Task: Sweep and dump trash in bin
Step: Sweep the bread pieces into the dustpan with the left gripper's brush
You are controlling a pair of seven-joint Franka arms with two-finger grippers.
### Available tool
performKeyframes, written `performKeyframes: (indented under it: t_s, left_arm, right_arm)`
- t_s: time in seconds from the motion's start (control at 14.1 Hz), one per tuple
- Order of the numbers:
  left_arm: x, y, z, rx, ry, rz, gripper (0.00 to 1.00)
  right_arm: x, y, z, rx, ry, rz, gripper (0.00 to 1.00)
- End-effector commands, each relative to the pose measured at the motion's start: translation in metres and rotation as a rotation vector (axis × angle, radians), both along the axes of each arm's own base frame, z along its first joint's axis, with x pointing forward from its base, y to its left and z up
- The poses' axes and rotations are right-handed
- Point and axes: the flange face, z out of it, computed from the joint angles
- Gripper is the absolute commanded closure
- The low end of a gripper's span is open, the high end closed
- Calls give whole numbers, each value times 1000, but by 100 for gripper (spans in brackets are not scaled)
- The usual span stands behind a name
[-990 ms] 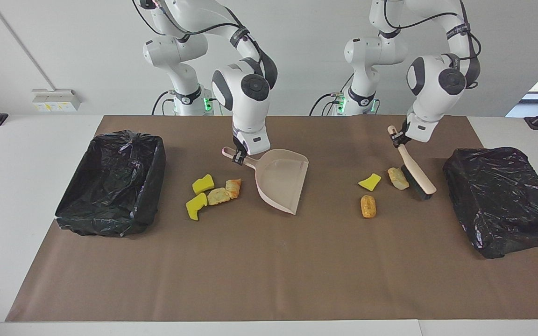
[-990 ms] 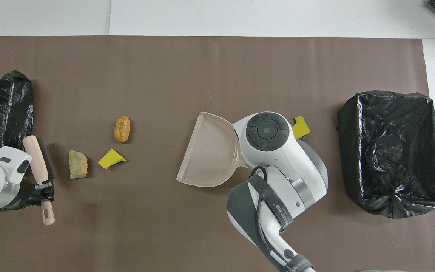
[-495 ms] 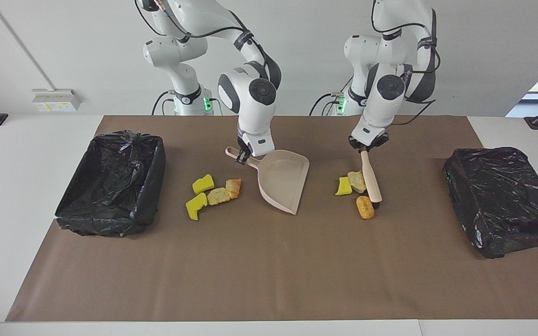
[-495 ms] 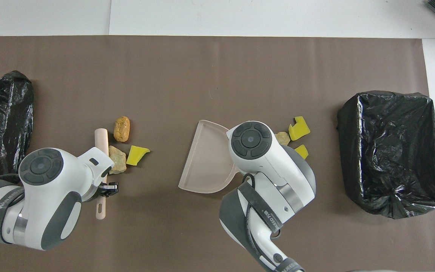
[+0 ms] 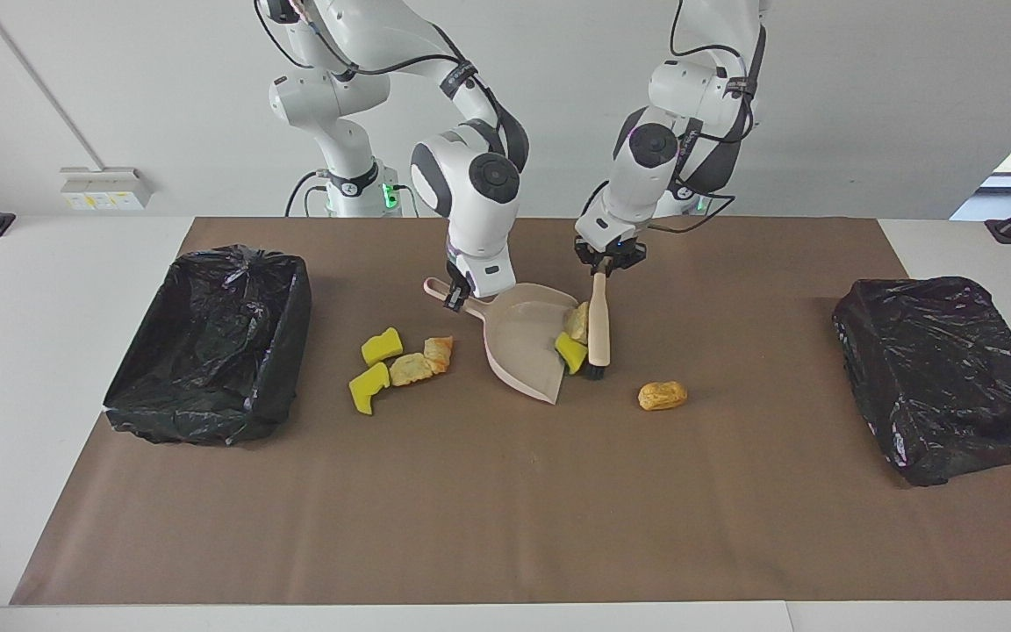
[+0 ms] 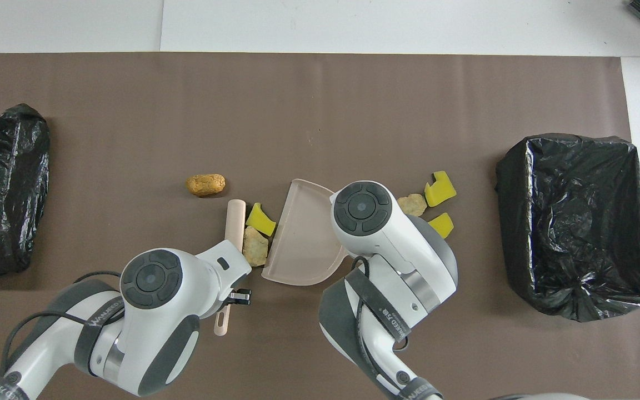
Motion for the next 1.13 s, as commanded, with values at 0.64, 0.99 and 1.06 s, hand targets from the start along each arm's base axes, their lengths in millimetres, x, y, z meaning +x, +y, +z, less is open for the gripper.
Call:
performKeyframes:
  t_s: [0.64, 0.99, 1.06]
  left_arm:
    - [97, 90, 44, 126, -61, 63, 100]
    - [158, 197, 31, 117, -127, -118, 100]
    - [163, 204, 27, 116, -121, -146, 100]
  right_arm:
    - [3, -5, -2, -12, -18, -19, 100]
    - [1, -7, -8, -8, -18, -30, 100]
    - [2, -12, -11, 0, -13, -47, 100]
